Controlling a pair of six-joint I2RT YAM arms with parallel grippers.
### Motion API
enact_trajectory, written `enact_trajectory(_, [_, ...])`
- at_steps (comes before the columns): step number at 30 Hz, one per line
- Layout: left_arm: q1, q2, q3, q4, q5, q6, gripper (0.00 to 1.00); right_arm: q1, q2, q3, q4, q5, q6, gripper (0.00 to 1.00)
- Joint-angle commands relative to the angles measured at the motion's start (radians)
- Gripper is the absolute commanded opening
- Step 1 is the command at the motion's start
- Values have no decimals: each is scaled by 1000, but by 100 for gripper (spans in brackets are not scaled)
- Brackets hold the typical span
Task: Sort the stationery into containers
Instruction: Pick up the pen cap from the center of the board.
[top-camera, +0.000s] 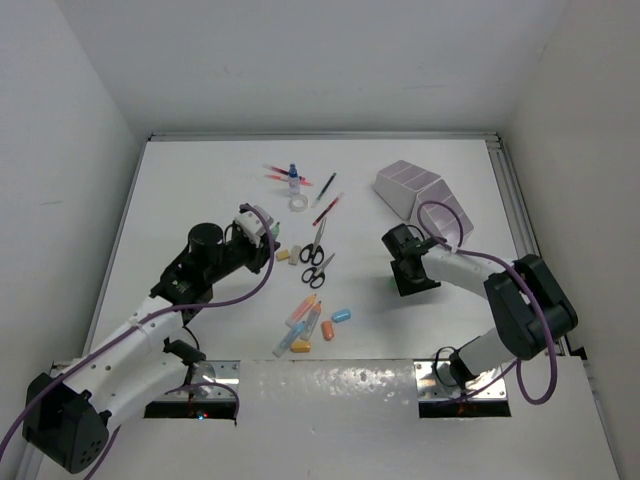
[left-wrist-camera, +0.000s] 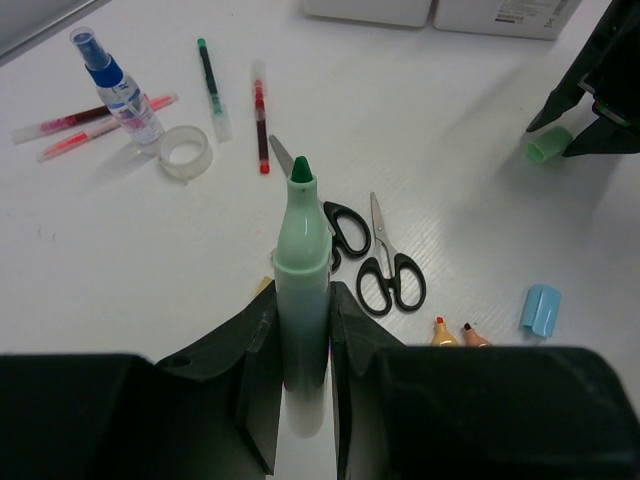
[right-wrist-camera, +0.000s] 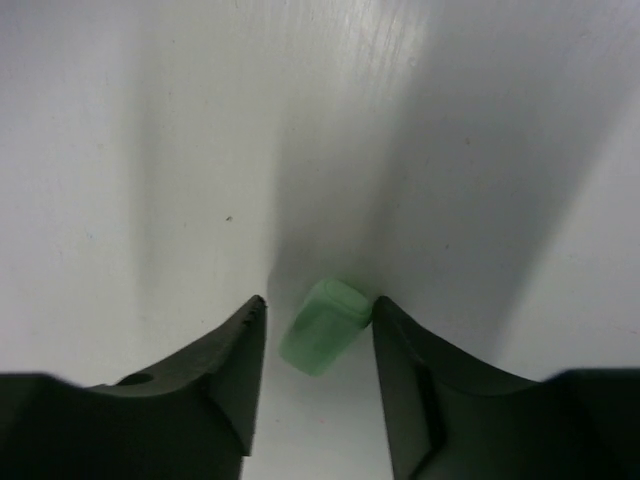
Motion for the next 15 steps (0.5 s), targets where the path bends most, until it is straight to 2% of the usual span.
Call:
enact_trajectory(1, [8, 5, 9, 62, -6, 3, 0, -6, 13, -27, 17, 5, 444, 43])
enact_trajectory(6, [9, 6, 12, 64, -3, 8, 0, -1, 29, -48, 37, -12, 425, 38])
enact_trajectory(9, [9, 6, 13, 59, 0, 12, 0, -1, 27, -45, 34, 17, 380, 30])
enact_trajectory(12, [8, 3, 17, 58, 2, 15, 0, 0, 21, -47, 44, 43, 308, 17])
enact_trajectory(15, [11, 6, 18, 58, 5, 17, 0, 0, 13, -56, 125, 68, 100, 4])
